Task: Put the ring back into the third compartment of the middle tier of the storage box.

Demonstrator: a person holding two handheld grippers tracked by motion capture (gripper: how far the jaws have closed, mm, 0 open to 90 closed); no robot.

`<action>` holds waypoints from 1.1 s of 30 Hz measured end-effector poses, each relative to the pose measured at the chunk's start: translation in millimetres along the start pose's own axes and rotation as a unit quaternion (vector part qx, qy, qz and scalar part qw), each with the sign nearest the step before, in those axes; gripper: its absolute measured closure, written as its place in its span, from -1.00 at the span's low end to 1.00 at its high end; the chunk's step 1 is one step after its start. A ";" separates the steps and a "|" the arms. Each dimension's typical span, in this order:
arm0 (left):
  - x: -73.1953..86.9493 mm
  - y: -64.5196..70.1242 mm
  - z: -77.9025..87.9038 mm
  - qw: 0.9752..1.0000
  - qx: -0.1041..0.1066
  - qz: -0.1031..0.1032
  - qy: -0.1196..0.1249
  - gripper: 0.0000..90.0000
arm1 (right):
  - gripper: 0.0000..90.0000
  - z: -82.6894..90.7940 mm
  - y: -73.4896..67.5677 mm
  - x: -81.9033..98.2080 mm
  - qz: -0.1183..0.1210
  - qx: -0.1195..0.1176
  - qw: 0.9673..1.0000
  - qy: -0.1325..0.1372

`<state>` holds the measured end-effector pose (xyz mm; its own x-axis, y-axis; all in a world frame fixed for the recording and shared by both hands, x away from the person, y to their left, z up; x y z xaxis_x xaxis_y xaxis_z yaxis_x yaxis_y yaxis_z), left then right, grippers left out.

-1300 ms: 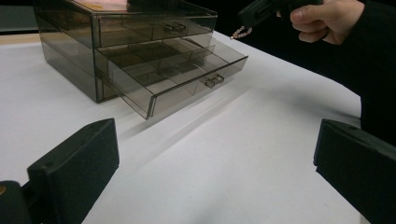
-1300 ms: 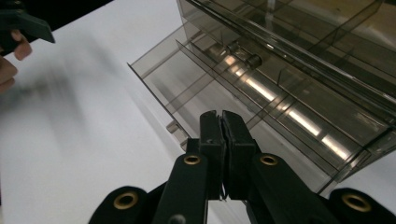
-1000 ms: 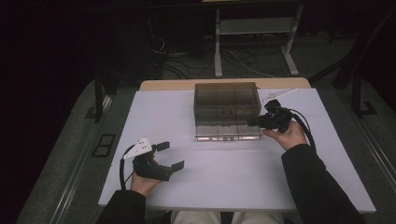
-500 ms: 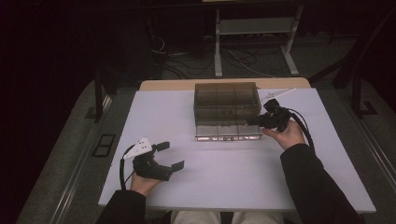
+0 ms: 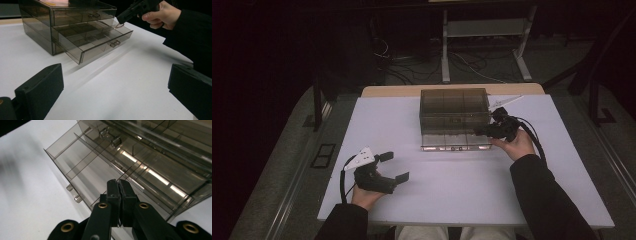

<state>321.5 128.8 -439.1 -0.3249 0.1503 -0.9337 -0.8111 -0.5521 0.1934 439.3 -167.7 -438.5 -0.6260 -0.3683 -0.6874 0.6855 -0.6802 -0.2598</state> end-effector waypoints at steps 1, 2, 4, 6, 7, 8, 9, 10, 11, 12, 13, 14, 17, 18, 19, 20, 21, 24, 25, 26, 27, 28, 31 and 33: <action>0.1 0.0 0.0 1.000 0.000 0.000 0.000 -1.00 | 0.93 -1.1 0.1 0.6 0.002 0.000 1.000 -0.002; 0.0 0.0 0.1 1.000 0.000 0.000 0.000 -1.00 | 0.93 -2.0 0.0 1.2 0.001 0.000 1.000 -0.003; 0.0 0.0 0.0 1.000 0.000 0.000 0.000 -1.00 | 0.93 -3.6 0.1 2.0 0.001 0.001 1.000 -0.003; 0.1 0.2 -0.1 1.000 0.001 0.001 -0.001 -1.00 | 0.93 -4.6 0.7 2.4 0.000 0.001 1.000 -0.004; 0.1 0.4 -0.1 1.000 0.001 0.000 -0.001 -1.00 | 0.93 -5.0 1.1 2.6 0.000 0.002 1.000 -0.004; 0.0 0.5 -0.2 1.000 0.001 0.001 0.000 -1.00 | 0.93 -5.2 1.4 2.8 0.000 0.001 1.000 -0.004; 0.2 0.4 -0.2 1.000 0.001 0.000 -0.001 -1.00 | 0.93 -5.8 1.3 3.0 -0.001 0.001 1.000 -0.004; 0.3 0.4 -0.2 1.000 0.001 0.001 -0.001 -1.00 | 0.93 -6.4 1.4 3.4 0.000 0.001 1.000 -0.004; 0.3 0.3 -0.2 1.000 0.001 0.000 -0.001 -1.00 | 0.93 -7.1 1.3 3.8 0.000 0.001 1.000 -0.006; 0.2 0.4 -0.2 1.000 0.001 0.000 -0.001 -1.00 | 0.93 -8.1 1.3 4.1 0.001 0.002 1.000 -0.005; 0.2 0.4 -0.2 1.000 0.001 0.000 -0.001 -1.00 | 0.93 -8.7 1.6 4.5 0.000 0.002 1.000 -0.006; 0.2 0.5 -0.2 1.000 0.001 0.000 -0.001 -1.00 | 0.93 -9.5 1.8 4.9 0.001 0.002 1.000 -0.006; 0.2 0.4 -0.1 1.000 0.001 0.000 -0.001 -1.00 | 0.93 -11.8 2.9 5.9 0.001 0.005 1.000 -0.008; 0.2 0.4 -0.1 1.000 0.002 0.000 -0.001 -1.00 | 0.93 -12.3 3.2 6.2 0.000 0.006 1.000 -0.010; 0.3 0.5 -0.1 1.000 0.002 0.000 -0.001 -1.00 | 0.93 -13.0 3.8 6.4 0.001 0.008 1.000 -0.011; 0.4 0.6 -0.2 1.000 0.003 0.000 -0.002 -1.00 | 0.93 -13.7 4.0 6.7 0.002 0.009 1.000 -0.012; 0.4 0.7 -0.3 1.000 0.003 0.000 -0.002 -1.00 | 0.93 -14.2 4.0 7.0 0.002 0.009 1.000 -0.013; 0.4 0.7 -0.3 1.000 0.003 0.000 -0.002 -1.00 | 0.93 -16.1 4.9 7.8 0.004 0.012 1.000 -0.015; 0.3 0.6 -0.2 1.000 0.003 0.000 -0.001 -1.00 | 0.93 -16.7 5.0 7.9 0.003 0.012 1.000 -0.016; 0.2 0.6 -0.1 1.000 0.002 0.001 -0.001 -1.00 | 0.93 -17.2 5.1 8.2 0.004 0.013 1.000 -0.018; 0.2 0.5 0.0 1.000 0.002 0.000 -0.001 -1.00 | 0.93 -17.7 5.2 8.5 0.005 0.014 1.000 -0.019; 0.2 0.5 0.0 1.000 0.002 0.001 -0.001 -1.00 | 0.93 -18.2 5.4 8.7 0.005 0.014 1.000 -0.020; 0.3 0.5 -0.2 1.000 0.003 0.000 -0.002 -1.00 | 0.93 -19.4 5.9 9.2 0.005 0.015 1.000 -0.021; 0.4 0.6 -0.3 1.000 0.003 0.000 -0.002 -1.00 | 0.93 -20.0 6.5 9.0 0.006 0.015 1.000 -0.021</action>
Point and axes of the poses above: each handheld gripper's, and its own axes: z roughly backward along the jaws, x roughly out of its underside, y roughly to its right, the point moved 8 cm from there along -z, roughly forward along the jaws, and after that the axes turned 2 degrees about -z, right-handed, at the moved point
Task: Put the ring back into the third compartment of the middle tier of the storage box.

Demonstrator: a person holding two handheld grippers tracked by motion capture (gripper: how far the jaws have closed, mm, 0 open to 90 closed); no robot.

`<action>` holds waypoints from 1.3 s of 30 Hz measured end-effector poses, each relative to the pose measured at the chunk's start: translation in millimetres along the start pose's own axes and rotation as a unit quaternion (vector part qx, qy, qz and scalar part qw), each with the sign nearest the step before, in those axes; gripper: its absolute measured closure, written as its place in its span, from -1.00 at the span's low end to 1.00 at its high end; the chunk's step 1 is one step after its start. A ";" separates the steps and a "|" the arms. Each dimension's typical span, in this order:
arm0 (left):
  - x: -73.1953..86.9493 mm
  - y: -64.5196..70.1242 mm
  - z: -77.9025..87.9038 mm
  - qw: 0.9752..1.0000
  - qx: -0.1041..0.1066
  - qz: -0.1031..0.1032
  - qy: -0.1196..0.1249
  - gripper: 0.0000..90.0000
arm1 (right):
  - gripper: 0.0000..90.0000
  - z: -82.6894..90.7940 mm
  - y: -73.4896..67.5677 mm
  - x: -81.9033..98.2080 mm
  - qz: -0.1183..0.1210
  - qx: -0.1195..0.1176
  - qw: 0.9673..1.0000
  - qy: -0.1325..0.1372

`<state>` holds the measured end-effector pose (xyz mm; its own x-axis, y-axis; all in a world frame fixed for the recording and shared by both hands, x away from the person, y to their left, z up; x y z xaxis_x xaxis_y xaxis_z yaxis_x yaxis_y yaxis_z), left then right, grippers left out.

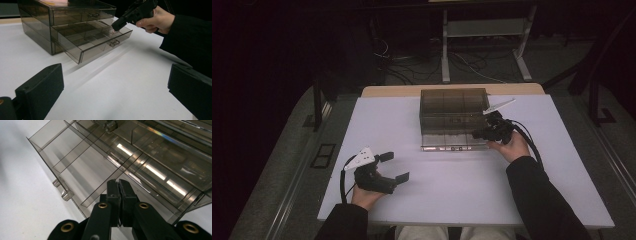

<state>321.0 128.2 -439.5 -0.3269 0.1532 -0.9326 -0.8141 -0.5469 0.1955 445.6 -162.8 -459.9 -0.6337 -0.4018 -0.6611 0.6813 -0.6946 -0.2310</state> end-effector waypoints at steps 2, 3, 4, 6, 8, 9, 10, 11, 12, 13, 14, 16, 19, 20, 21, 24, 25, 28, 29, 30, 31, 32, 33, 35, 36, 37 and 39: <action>0.0 0.0 0.0 1.000 0.000 0.000 0.000 -1.00 | 0.93 -0.9 0.4 0.3 0.000 0.000 1.000 -0.001; 0.0 0.0 0.1 1.000 0.000 0.000 0.000 -1.00 | 0.93 -1.5 0.2 0.9 -0.001 0.000 1.000 -0.002; 0.0 -0.1 0.2 1.000 0.000 0.000 0.000 -1.00 | 0.93 -2.1 0.2 1.4 0.001 0.000 1.000 -0.002; -0.1 -0.3 0.2 1.000 -0.001 0.000 0.000 -1.00 | 0.92 -3.2 -0.2 3.2 -0.001 -0.002 1.000 -0.004; 0.0 -0.2 0.0 1.000 0.000 0.000 0.000 -1.00 | 0.90 -4.2 0.1 4.9 -0.002 -0.003 1.000 -0.007; 0.1 -0.1 -0.1 1.000 0.000 0.000 -0.001 -1.00 | 0.90 -4.5 0.3 5.4 -0.003 -0.002 1.000 -0.009; 0.2 0.0 -0.1 1.000 0.000 0.000 -0.001 -1.00 | 0.89 -4.6 0.3 5.8 -0.003 -0.001 1.000 -0.010; 0.2 0.0 -0.1 1.000 0.000 0.000 -0.001 -1.00 | 0.89 -4.7 0.4 5.9 -0.004 -0.001 1.000 -0.009; 0.1 0.0 -0.1 1.000 0.000 0.000 -0.001 -1.00 | 0.88 -4.6 0.5 5.9 -0.006 0.000 1.000 -0.008; 0.1 -0.2 0.0 1.000 0.000 0.000 0.000 -1.00 | 0.84 -4.5 0.4 5.9 -0.007 0.000 1.000 -0.006; 0.1 -0.3 0.0 1.000 -0.001 0.000 0.000 -1.00 | 0.80 -4.3 0.5 5.8 -0.009 0.001 1.000 -0.004; 0.2 -0.3 0.0 1.000 -0.001 0.000 -0.001 -1.00 | 0.72 -3.7 0.6 6.1 -0.011 0.003 1.000 -0.002; 0.5 -0.1 -0.3 1.000 0.000 0.001 -0.002 -1.00 | 0.65 -2.2 0.2 5.8 -0.015 0.005 1.000 0.003; 0.5 -0.2 -0.4 1.000 0.000 0.000 -0.002 -1.00 | 0.62 -1.7 0.0 5.5 -0.016 0.005 1.000 0.004; 0.5 -0.1 -0.3 1.000 0.000 0.000 -0.002 -1.00 | 0.59 -0.8 0.1 4.9 -0.017 0.005 1.000 0.006; 0.5 -0.2 -0.2 1.000 0.000 0.001 -0.002 -1.00 | 0.54 2.6 -1.2 2.9 -0.026 0.002 1.000 0.012; 0.5 -0.1 -0.3 1.000 0.000 0.001 -0.002 -1.00 | 0.53 4.0 -1.7 2.5 -0.028 0.001 1.000 0.013; 0.7 -0.1 -0.6 1.000 0.000 0.000 -0.003 -1.00 | 0.50 8.0 -3.9 0.7 -0.032 -0.004 0.999 0.019; 0.8 -0.1 -0.7 1.000 0.000 0.000 -0.003 -1.00 | 0.49 9.6 -5.1 0.4 -0.033 -0.005 0.999 0.019; 0.9 -0.1 -0.8 1.000 0.000 0.000 -0.003 -1.00 | 0.48 10.9 -6.2 -0.4 -0.033 -0.007 0.999 0.022; 0.9 -0.2 -1.0 1.000 -0.001 0.000 -0.004 -1.00 | 0.48 12.6 -7.3 -1.0 -0.032 -0.008 0.999 0.024; 1.0 -0.2 -1.0 1.000 -0.001 0.000 -0.004 -1.00 | 0.47 14.0 -8.8 -1.6 -0.032 -0.009 0.999 0.026; 1.0 -0.2 -1.0 1.000 -0.001 0.000 -0.004 -1.00 | 0.47 15.4 -10.1 -2.0 -0.031 -0.012 0.999 0.027; 1.0 0.0 -1.1 1.000 -0.001 0.000 -0.004 -1.00 | 0.46 18.3 -12.7 -2.7 -0.029 -0.016 0.999 0.029; 1.0 0.0 -1.2 1.000 -0.001 0.000 -0.004 -1.00 | 0.46 19.8 -14.2 -3.1 -0.029 -0.017 0.999 0.030; 1.1 0.1 -1.2 1.000 -0.001 0.000 -0.004 -1.00 | 0.46 21.7 -16.0 -3.6 -0.028 -0.020 0.999 0.032; 1.2 0.0 -1.3 1.000 -0.001 0.001 -0.004 -1.00 | 0.46 23.8 -18.8 -4.2 -0.030 -0.023 0.999 0.035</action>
Point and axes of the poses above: each handheld gripper's, and its own axes: z roughly backward along the jaws, x roughly out of its underside, y roughly to its right, the point moved 8 cm from there along -z, roughly forward along the jaws, and after that the axes turned 2 degrees about -z, right-handed, at the moved point
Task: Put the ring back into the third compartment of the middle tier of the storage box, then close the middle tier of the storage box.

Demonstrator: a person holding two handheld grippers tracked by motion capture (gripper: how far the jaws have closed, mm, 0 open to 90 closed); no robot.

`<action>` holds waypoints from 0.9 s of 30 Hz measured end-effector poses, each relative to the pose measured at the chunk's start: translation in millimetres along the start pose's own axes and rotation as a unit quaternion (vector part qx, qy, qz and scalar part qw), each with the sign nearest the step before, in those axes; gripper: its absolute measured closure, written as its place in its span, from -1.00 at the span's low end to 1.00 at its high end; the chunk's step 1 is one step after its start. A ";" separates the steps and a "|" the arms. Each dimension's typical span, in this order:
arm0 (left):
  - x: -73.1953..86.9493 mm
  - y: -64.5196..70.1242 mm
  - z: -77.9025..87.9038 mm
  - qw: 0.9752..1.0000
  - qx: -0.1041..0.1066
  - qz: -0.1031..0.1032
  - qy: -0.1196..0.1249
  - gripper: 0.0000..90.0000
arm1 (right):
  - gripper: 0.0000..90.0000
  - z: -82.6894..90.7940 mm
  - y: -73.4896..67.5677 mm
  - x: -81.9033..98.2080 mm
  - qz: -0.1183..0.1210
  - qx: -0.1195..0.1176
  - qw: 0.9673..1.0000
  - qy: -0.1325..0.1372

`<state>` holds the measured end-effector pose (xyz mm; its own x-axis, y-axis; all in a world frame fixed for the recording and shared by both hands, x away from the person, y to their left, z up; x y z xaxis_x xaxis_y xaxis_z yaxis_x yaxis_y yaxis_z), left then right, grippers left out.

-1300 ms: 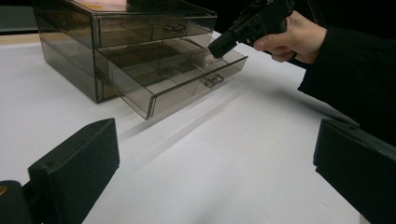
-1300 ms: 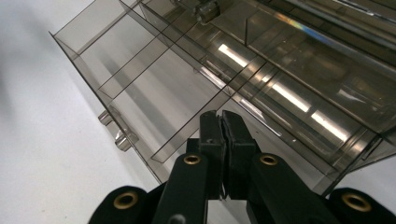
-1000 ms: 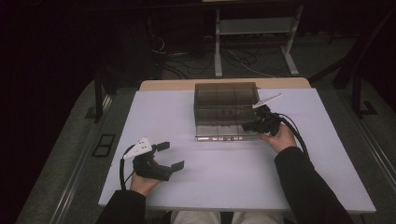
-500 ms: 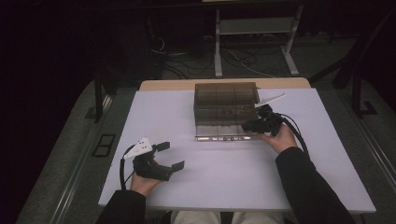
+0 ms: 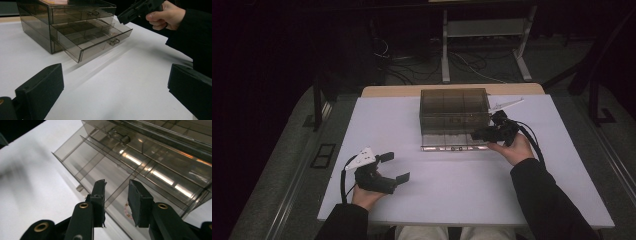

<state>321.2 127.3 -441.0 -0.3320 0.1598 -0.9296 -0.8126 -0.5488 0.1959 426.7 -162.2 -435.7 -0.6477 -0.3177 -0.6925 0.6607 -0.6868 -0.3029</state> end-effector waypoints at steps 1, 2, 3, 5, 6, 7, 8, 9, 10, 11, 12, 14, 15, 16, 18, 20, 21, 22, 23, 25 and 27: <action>0.0 0.0 0.0 1.000 0.000 0.000 0.000 -1.00 | 0.46 1.2 -1.4 0.0 0.004 -0.002 1.000 -0.001; 0.1 0.0 0.0 1.000 0.000 0.000 0.000 -1.00 | 0.45 2.0 -3.2 -0.1 0.005 -0.004 1.000 -0.001; 0.0 0.1 0.1 1.000 0.000 0.000 0.000 -1.00 | 0.45 2.8 -5.2 -0.2 0.005 -0.005 1.000 -0.001; -0.2 0.1 0.3 1.000 0.000 0.000 0.001 -1.00 | 0.45 4.5 -9.0 -0.6 0.010 -0.008 1.000 0.000; -0.1 0.1 0.3 1.000 0.000 -0.001 0.000 -1.00 | 0.45 5.2 -11.7 -0.9 0.012 -0.010 1.000 0.001; -0.1 0.1 0.3 1.000 0.000 0.000 0.001 -1.00 | 0.46 5.5 -12.9 -1.0 0.014 -0.011 1.000 0.002; -0.1 0.0 0.2 1.000 0.000 -0.001 0.000 -1.00 | 0.46 5.9 -14.9 -1.3 0.016 -0.013 1.000 0.003; -0.1 -0.1 0.1 1.000 0.000 0.000 0.000 -1.00 | 0.47 6.2 -17.0 -1.5 0.018 -0.015 1.000 0.003; -0.1 -0.2 0.0 1.000 0.000 0.000 0.000 -1.00 | 0.48 6.4 -19.1 -1.6 0.020 -0.016 1.000 0.003; 0.1 -0.3 0.0 1.000 0.000 0.000 0.000 -1.00 | 0.49 6.5 -21.4 -1.8 0.023 -0.018 1.000 0.003; 0.1 -0.2 0.0 1.000 0.000 0.001 0.000 -1.00 | 0.50 6.5 -23.2 -2.0 0.026 -0.020 0.999 0.003; -0.1 0.0 0.0 1.000 0.000 0.000 0.000 -1.00 | 0.52 5.9 -26.5 -2.4 0.030 -0.023 0.999 0.004; -0.1 0.1 0.1 1.000 0.000 0.000 0.001 -1.00 | 0.53 5.8 -28.0 -2.3 0.030 -0.025 0.999 0.002; -0.2 -0.1 0.2 1.000 0.000 -0.001 0.001 -1.00 | 0.54 5.3 -29.7 -2.4 0.032 -0.026 0.999 0.002; -0.2 -0.3 0.3 1.000 0.000 0.000 0.001 -1.00 | 0.55 4.3 -32.8 -2.2 0.035 -0.029 0.999 0.001; -0.1 -0.1 0.2 1.000 0.000 -0.001 0.001 -1.00 | 0.57 3.3 -35.8 -2.0 0.038 -0.033 0.999 0.000; -0.1 0.1 0.1 1.000 0.000 0.000 0.001 -1.00 | 0.57 2.8 -37.0 -1.9 0.040 -0.033 0.999 -0.001; -0.2 0.1 0.1 1.000 0.000 0.000 0.001 -1.00 | 0.58 2.1 -38.1 -1.7 0.042 -0.034 0.999 -0.002; -0.1 0.0 0.1 1.000 0.000 0.000 0.001 -1.00 | 0.59 1.5 -39.7 -1.4 0.043 -0.035 0.998 -0.003; -0.2 -0.2 0.2 1.000 0.000 -0.001 0.001 -1.00 | 0.61 0.2 -41.9 -1.0 0.046 -0.035 0.998 -0.005; -0.2 -0.3 0.3 1.000 0.000 0.000 0.001 -1.00 | 0.67 -1.3 -44.3 -0.6 0.049 -0.037 0.998 -0.006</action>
Point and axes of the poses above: each handheld gripper's, and its own axes: z roughly backward along the jaws, x roughly out of its underside, y roughly to its right, the point moved 8 cm from there along -z, roughly forward along the jaws, and after that the axes turned 2 degrees about -z, right-handed, at the moved point
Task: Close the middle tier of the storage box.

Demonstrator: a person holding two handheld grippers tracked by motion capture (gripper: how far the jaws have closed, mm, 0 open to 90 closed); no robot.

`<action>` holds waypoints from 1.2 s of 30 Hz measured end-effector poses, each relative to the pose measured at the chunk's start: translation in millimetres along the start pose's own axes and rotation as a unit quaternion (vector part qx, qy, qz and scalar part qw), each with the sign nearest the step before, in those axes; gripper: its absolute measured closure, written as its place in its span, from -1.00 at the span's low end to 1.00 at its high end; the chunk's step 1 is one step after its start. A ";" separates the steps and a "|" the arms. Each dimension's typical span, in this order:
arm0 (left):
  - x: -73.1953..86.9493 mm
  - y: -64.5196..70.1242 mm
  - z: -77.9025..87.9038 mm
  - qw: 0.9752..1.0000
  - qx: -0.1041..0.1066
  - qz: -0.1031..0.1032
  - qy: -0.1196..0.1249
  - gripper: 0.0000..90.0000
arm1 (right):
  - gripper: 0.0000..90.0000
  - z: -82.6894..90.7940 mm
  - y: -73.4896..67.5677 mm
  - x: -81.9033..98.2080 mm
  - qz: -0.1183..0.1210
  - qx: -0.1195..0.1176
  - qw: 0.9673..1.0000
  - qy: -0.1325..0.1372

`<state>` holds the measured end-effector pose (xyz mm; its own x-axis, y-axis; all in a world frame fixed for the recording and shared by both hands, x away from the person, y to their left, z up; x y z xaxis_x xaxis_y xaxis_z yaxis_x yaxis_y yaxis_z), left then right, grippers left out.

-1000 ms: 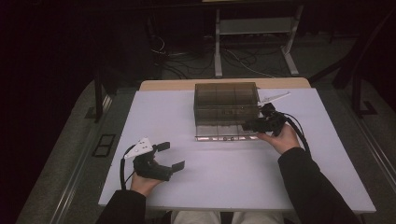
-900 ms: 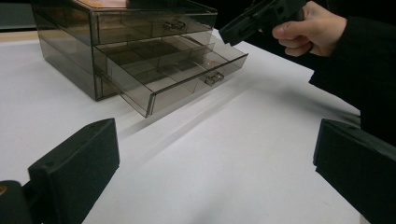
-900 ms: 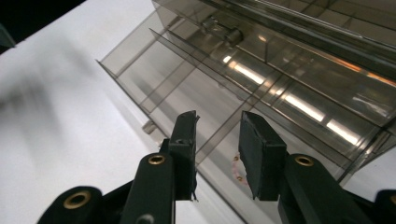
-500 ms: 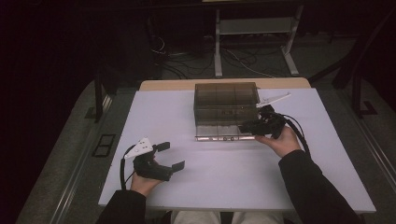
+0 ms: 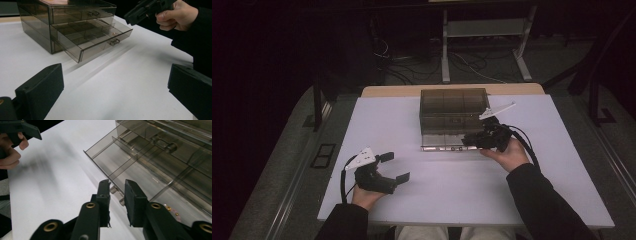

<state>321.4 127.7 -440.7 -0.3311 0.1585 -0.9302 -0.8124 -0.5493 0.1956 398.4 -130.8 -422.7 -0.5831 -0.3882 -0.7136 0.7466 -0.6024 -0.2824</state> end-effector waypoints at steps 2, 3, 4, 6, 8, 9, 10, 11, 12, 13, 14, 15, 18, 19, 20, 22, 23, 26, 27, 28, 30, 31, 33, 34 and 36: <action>-0.1 0.1 0.2 1.000 0.000 0.000 0.000 -1.00 | 0.76 -1.7 -2.2 0.6 0.002 -0.003 1.000 -0.003; -0.2 0.1 0.3 1.000 0.000 0.000 0.001 -1.00 | 0.80 -2.9 -2.7 0.7 0.005 -0.003 1.000 -0.003; -0.1 0.0 0.3 1.000 0.000 0.000 0.000 -1.00 | 0.87 -3.7 -3.6 0.8 0.004 -0.004 1.000 -0.004; 0.0 -0.2 0.3 1.000 0.000 0.000 0.000 -1.00 | 0.97 -5.3 -5.1 0.9 0.004 -0.003 1.000 -0.005; -0.1 -0.2 0.2 1.000 0.000 0.000 0.000 -1.00 | 0.97 -7.0 -6.2 0.5 0.006 -0.003 1.000 -0.004; 0.0 -0.1 0.2 1.000 0.000 0.000 0.000 -1.00 | 0.97 -7.8 -7.0 0.8 0.005 -0.004 1.000 -0.006; 0.0 0.0 0.3 1.000 0.000 0.000 0.000 -1.00 | 0.98 -8.6 -7.7 1.1 0.007 -0.004 1.000 -0.008; -0.2 0.1 0.4 1.000 0.001 0.000 0.001 -1.00 | 0.98 -9.5 -8.4 1.4 0.007 -0.004 1.000 -0.009; -0.2 0.0 0.4 1.000 0.000 0.000 0.000 -1.00 | 0.98 -10.3 -9.3 1.7 0.008 -0.006 1.000 -0.010; -0.1 -0.1 0.4 1.000 0.000 0.000 0.000 -1.00 | 0.97 -11.2 -10.2 1.8 0.009 -0.006 1.000 -0.011; -0.1 -0.1 0.4 1.000 0.000 0.000 0.000 -1.00 | 0.98 -11.6 -11.0 1.9 0.009 -0.007 1.000 -0.012; -0.3 0.0 0.5 1.000 0.001 0.000 0.001 -1.00 | 0.97 -12.2 -11.9 1.9 0.009 -0.009 1.000 -0.012; -0.2 -0.2 0.5 1.000 0.001 0.000 0.001 -1.00 | 0.98 -14.6 -14.1 2.5 0.012 -0.012 1.000 -0.015; -0.2 -0.1 0.5 1.000 0.001 0.000 0.001 -1.00 | 0.98 -15.7 -15.1 2.6 0.011 -0.014 1.000 -0.016; -0.2 -0.1 0.5 1.000 0.001 0.000 0.001 -1.00 | 0.98 -16.9 -15.8 2.9 0.011 -0.015 1.000 -0.017; -0.1 0.0 0.4 1.000 0.001 0.000 0.000 -1.00 | 0.98 -19.0 -16.8 3.4 0.014 -0.016 1.000 -0.019; 0.0 -0.1 0.3 1.000 0.000 0.000 0.000 -1.00 | 0.98 -19.9 -17.6 3.7 0.014 -0.016 1.000 -0.020; -0.1 -0.1 0.2 1.000 0.001 0.000 0.000 -1.00 | 0.98 -22.7 -19.8 4.9 0.017 -0.019 0.999 -0.024; 0.0 -0.1 0.3 1.000 0.001 0.000 0.000 -1.00 | 0.98 -23.5 -20.5 5.4 0.018 -0.021 0.999 -0.026; 0.0 -0.1 0.3 1.000 0.001 0.000 0.000 -1.00 | 0.98 -24.3 -21.2 6.2 0.017 -0.022 0.999 -0.029; 0.0 -0.1 0.4 1.000 0.000 0.000 0.000 -1.00 | 0.98 -26.1 -21.7 7.5 0.018 -0.022 0.999 -0.032; 0.0 0.0 0.5 1.000 0.001 0.000 0.000 -1.00 | 0.98 -27.1 -22.1 8.3 0.019 -0.024 0.999 -0.034; -0.1 -0.1 0.6 1.000 0.001 0.000 0.001 -1.00 | 0.98 -28.1 -22.6 9.2 0.019 -0.025 0.999 -0.036; -0.1 -0.1 0.5 1.000 0.001 0.000 0.000 -1.00 | 0.98 -28.8 -22.5 9.7 0.020 -0.025 0.999 -0.036; -0.1 0.1 0.5 1.000 0.001 0.000 0.001 -1.00 | 0.98 -30.2 -23.1 11.2 0.018 -0.028 0.999 -0.039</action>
<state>321.1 128.0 -440.4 -0.3307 0.1575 -0.9305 -0.8138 -0.5469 0.1966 384.3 -100.2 -443.6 -0.5768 -0.4632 -0.6729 0.7830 -0.5483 -0.2937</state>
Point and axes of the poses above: each handheld gripper's, and its own axes: z roughly backward along the jaws, x roughly out of its underside, y roughly to its right, the point moved 8 cm from there along -z, roughly forward along the jaws, and after that the axes turned 2 degrees about -z, right-handed, at the moved point
